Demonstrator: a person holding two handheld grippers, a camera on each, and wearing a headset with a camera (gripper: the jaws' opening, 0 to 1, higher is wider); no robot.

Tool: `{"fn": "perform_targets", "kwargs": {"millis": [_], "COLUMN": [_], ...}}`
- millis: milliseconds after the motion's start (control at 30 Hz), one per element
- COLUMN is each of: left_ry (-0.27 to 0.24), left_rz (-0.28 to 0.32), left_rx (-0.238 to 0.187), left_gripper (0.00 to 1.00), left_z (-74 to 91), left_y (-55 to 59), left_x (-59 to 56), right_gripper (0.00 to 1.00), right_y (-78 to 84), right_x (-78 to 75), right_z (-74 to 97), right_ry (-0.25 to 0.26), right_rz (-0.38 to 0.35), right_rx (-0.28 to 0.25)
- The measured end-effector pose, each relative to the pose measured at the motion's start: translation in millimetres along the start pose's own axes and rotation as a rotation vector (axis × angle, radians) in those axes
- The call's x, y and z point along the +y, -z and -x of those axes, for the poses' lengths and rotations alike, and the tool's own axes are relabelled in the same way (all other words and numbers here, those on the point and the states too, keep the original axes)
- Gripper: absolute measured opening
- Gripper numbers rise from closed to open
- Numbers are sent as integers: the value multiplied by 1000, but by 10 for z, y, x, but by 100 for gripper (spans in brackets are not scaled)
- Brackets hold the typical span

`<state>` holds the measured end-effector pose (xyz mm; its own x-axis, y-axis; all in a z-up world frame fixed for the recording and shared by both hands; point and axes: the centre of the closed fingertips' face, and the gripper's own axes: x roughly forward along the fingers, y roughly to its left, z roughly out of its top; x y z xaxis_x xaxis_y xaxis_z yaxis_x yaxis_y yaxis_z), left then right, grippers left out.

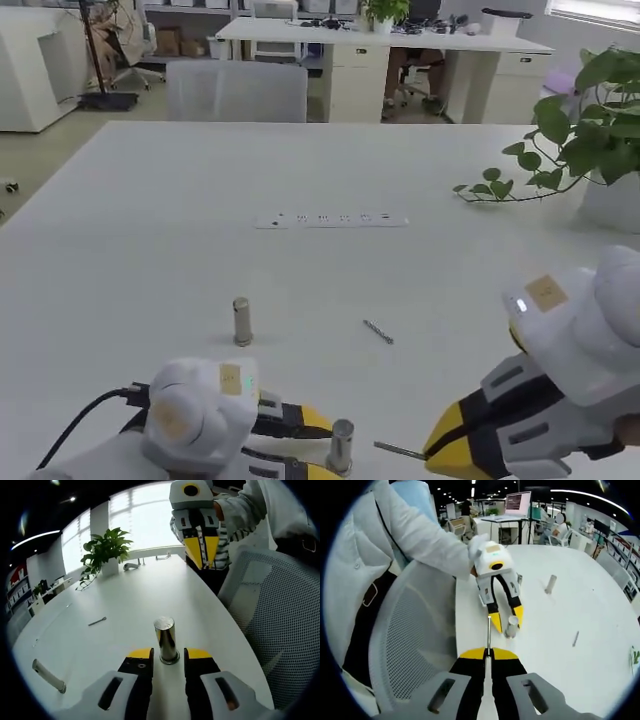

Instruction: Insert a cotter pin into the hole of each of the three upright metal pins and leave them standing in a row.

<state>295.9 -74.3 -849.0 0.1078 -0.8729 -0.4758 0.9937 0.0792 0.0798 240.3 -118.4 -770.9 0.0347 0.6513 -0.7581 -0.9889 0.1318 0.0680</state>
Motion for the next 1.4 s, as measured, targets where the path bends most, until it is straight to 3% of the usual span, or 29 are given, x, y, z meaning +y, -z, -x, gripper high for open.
{"fn": "perform_targets", "kwargs": {"millis": [200,500,733,967,1100,1200,1400], "left_ry": [14,2,-76,-190,-239,-285,-338], "left_rz": [-38,-23,43,145,161,206,241], "left_rx": [-2,8,27,22,30,21,14], "left_gripper": [19,12,12,11,11,11,11], "left_z": [-56,-69,-71,-65,-72,-66,-68], "left_y": [-3,13,15,16,12,22,21], "left_x": [-5,-13,-8,16,-1,11,14], "right_gripper": [4,4,4,4,4,4,4], "right_y": [-14,-19,-13,22,49,50,67], "right_x": [6,-24,-46,-95,-131,-159,-218], "right_z": [-4,-21,-67,-106,-137,-155,-180], "right_ry": [-4,-8,-3,16,28,37,53], "right_rz": [0,0,-17,-41,-52,-70,-94], "right_rx": [3,9,14,29,51,56,74]}}
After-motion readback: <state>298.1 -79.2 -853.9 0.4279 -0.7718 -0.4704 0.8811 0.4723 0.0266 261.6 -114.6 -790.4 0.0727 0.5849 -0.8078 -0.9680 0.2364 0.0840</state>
